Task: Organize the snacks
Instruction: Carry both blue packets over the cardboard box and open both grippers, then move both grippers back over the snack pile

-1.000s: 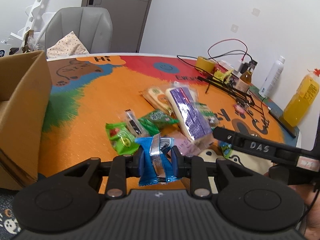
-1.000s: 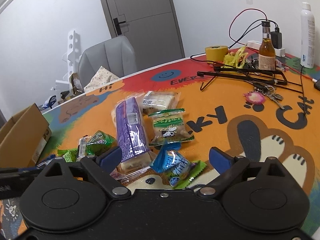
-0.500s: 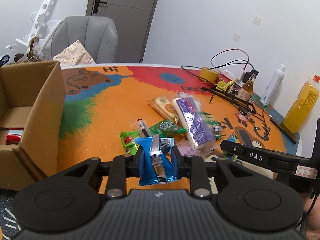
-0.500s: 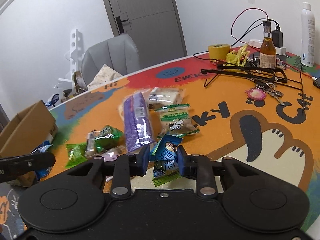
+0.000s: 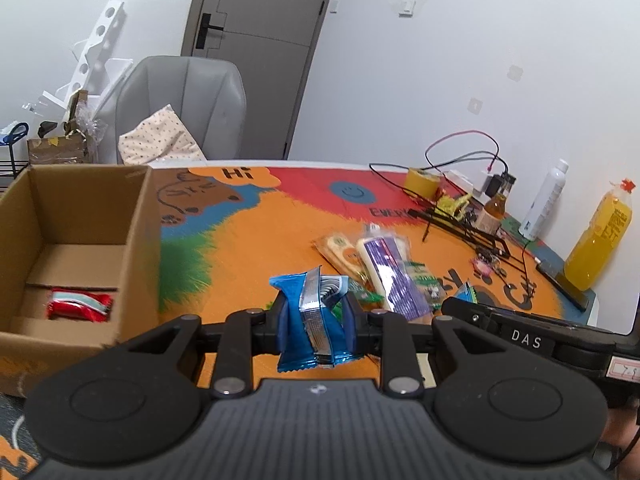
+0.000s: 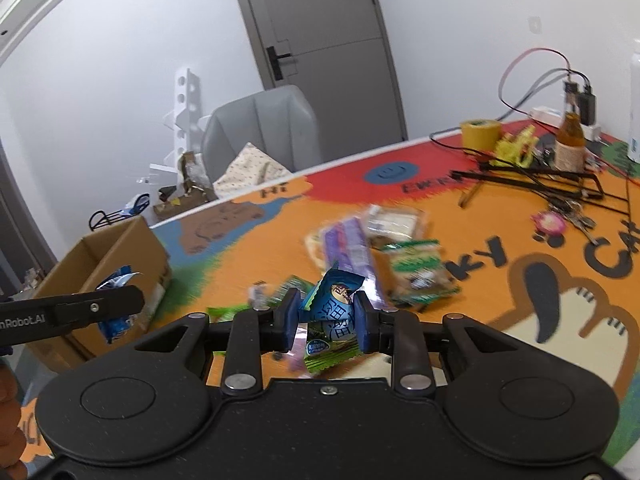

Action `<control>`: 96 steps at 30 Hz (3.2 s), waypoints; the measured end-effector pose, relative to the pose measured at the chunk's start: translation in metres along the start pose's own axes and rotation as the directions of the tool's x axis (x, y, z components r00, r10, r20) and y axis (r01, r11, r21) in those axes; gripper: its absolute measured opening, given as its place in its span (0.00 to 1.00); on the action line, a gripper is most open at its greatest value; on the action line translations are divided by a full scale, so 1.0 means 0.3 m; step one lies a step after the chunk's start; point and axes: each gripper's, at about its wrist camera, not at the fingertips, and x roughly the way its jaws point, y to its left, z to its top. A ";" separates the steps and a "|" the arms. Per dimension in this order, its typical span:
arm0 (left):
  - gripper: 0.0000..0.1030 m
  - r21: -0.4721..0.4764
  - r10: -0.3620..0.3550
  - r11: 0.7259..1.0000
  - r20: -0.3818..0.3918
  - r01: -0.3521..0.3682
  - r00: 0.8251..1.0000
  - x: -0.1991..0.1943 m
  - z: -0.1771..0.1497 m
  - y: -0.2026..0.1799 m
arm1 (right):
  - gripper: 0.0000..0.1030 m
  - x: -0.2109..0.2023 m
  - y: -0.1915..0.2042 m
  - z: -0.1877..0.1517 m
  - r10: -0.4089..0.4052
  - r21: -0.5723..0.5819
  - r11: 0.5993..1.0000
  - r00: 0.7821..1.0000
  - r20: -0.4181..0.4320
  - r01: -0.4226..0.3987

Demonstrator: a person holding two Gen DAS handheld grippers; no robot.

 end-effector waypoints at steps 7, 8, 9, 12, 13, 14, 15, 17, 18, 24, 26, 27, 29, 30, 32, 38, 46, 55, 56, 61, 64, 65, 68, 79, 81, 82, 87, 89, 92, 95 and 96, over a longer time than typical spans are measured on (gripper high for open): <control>0.25 -0.014 0.024 1.000 0.033 -0.024 0.999 -0.056 0.055 0.081 | 0.26 0.006 0.129 0.043 0.059 -0.032 0.998 0.998 0.016 -0.059; 0.25 -0.018 0.029 0.999 0.036 -0.028 0.999 -0.063 0.062 0.095 | 0.26 0.008 0.145 0.048 0.067 -0.034 0.997 0.998 0.020 -0.066; 0.25 -0.022 0.034 0.999 0.040 -0.033 0.999 -0.069 0.068 0.108 | 0.25 0.012 0.164 0.055 0.078 -0.038 0.996 0.997 0.023 -0.077; 0.25 -0.033 0.053 0.998 0.054 -0.051 0.997 -0.091 0.087 0.148 | 0.25 0.023 0.217 0.077 0.102 -0.052 0.994 0.994 0.028 -0.101; 0.25 -0.037 0.060 0.998 0.058 -0.058 0.997 -0.100 0.093 0.163 | 0.25 0.026 0.233 0.082 0.111 -0.055 0.993 0.993 0.029 -0.109; 0.25 -0.040 0.065 0.997 0.062 -0.062 0.996 -0.106 0.099 0.177 | 0.25 0.031 0.251 0.088 0.119 -0.059 0.991 0.992 0.030 -0.117; 0.25 -0.044 0.071 0.997 0.066 -0.068 0.995 -0.111 0.105 0.190 | 0.25 0.035 0.269 0.096 0.127 -0.064 0.990 0.991 0.033 -0.124; 0.25 -0.055 0.084 0.995 0.072 -0.081 0.994 -0.122 0.115 0.220 | 0.25 0.043 0.306 0.110 0.143 -0.076 0.987 0.989 0.036 -0.140; 0.25 -0.060 0.090 0.995 0.075 -0.085 0.993 -0.126 0.119 0.235 | 0.25 0.046 0.325 0.116 0.150 -0.081 0.986 0.988 0.037 -0.146; 0.25 -0.091 0.120 0.990 0.086 -0.112 0.989 -0.150 0.141 0.327 | 0.25 0.077 0.426 0.141 0.193 -0.115 0.975 0.981 0.028 -0.189; 0.25 -0.104 0.130 0.987 0.086 -0.121 0.988 -0.154 0.147 0.358 | 0.25 0.091 0.454 0.146 0.207 -0.120 0.972 0.978 0.020 -0.204; 0.25 -0.110 0.135 0.986 0.087 -0.125 0.987 -0.158 0.148 0.373 | 0.25 0.096 0.467 0.146 0.212 -0.123 0.970 0.977 0.016 -0.209; 0.25 -0.121 0.145 0.984 0.085 -0.134 0.986 -0.167 0.150 0.400 | 0.25 0.107 0.497 0.149 0.225 -0.128 0.967 0.974 0.009 -0.222; 0.25 -0.127 0.151 0.982 0.084 -0.139 0.985 -0.171 0.150 0.414 | 0.25 0.110 0.513 0.149 0.233 -0.129 0.965 0.973 0.005 -0.230; 0.25 -0.137 0.161 0.979 0.081 -0.150 0.984 -0.180 0.149 0.439 | 0.25 0.119 0.543 0.148 0.251 -0.130 0.960 0.968 -0.005 -0.249; 0.27 -0.177 0.187 0.968 0.040 -0.178 0.981 -0.204 0.137 0.523 | 0.25 0.137 0.637 0.130 0.307 -0.138 0.940 0.950 -0.049 -0.311; 0.41 -0.197 0.223 0.958 0.047 -0.210 0.974 -0.273 0.138 0.571 | 0.35 0.141 0.686 0.127 0.344 -0.107 0.929 0.934 -0.098 -0.353; 0.74 -0.196 0.241 0.954 0.055 -0.226 0.969 -0.295 0.130 0.554 | 0.44 0.115 0.634 0.134 0.299 -0.102 0.946 0.951 -0.080 -0.306; 0.76 -0.192 0.236 0.956 0.056 -0.222 0.970 -0.294 0.129 0.548 | 0.45 0.111 0.621 0.134 0.290 -0.099 0.950 0.954 -0.078 -0.297; 0.84 -0.167 0.205 0.967 0.054 -0.193 0.977 -0.281 0.127 0.509 | 0.49 0.099 0.546 0.122 0.239 -0.071 0.967 0.969 -0.071 -0.243; 0.85 -0.155 0.190 0.971 0.049 -0.181 0.981 -0.264 0.125 0.482 | 0.53 0.087 0.503 0.113 0.212 -0.058 0.975 0.975 -0.067 -0.216; 0.85 -0.151 0.184 0.973 0.045 -0.175 0.982 -0.257 0.125 0.476 | 0.55 0.082 0.488 0.109 0.203 -0.054 0.977 0.977 -0.066 -0.207; 0.86 -0.141 0.169 0.976 0.032 -0.163 0.985 -0.235 0.121 0.444 | 0.60 0.070 0.449 0.103 0.183 -0.043 0.982 0.981 -0.069 -0.186; 0.89 -0.099 0.092 0.991 -0.009 -0.092 0.996 -0.168 0.102 0.314 | 0.89 0.010 0.304 0.090 0.117 -0.019 0.993 0.992 -0.045 -0.117; 0.89 -0.091 0.076 0.993 -0.013 -0.077 0.997 -0.158 0.100 0.290 | 0.93 0.003 0.280 0.089 0.100 -0.013 0.995 0.994 -0.034 -0.100; 0.90 -0.087 0.070 0.994 -0.016 -0.071 0.997 -0.154 0.098 0.277 | 0.94 -0.002 0.264 0.088 0.093 -0.010 0.996 0.995 -0.030 -0.093; 0.92 -0.079 0.048 0.996 -0.022 -0.050 0.999 -0.138 0.098 0.230 | 1.00 -0.023 0.210 0.081 0.065 -0.007 0.998 0.998 -0.008 -0.065; 0.92 -0.077 0.042 0.996 -0.019 -0.043 0.999 -0.132 0.099 0.216 | 1.00 -0.032 0.190 0.076 0.060 -0.003 0.998 0.998 0.002 -0.060; 0.92 -0.072 0.042 0.996 -0.022 -0.043 0.999 -0.123 0.098 0.200 | 1.00 -0.031 0.155 0.073 0.046 0.005 0.999 0.999 0.009 -0.046; 0.92 -0.074 0.029 0.997 -0.026 -0.031 0.999 -0.108 0.100 0.181 | 1.00 -0.033 0.124 0.067 0.030 0.003 1.000 0.999 0.015 -0.030; 0.92 -0.074 0.027 0.997 -0.026 -0.029 0.999 -0.104 0.101 0.174 | 1.00 -0.034 0.114 0.065 0.027 0.003 1.000 0.999 0.019 -0.027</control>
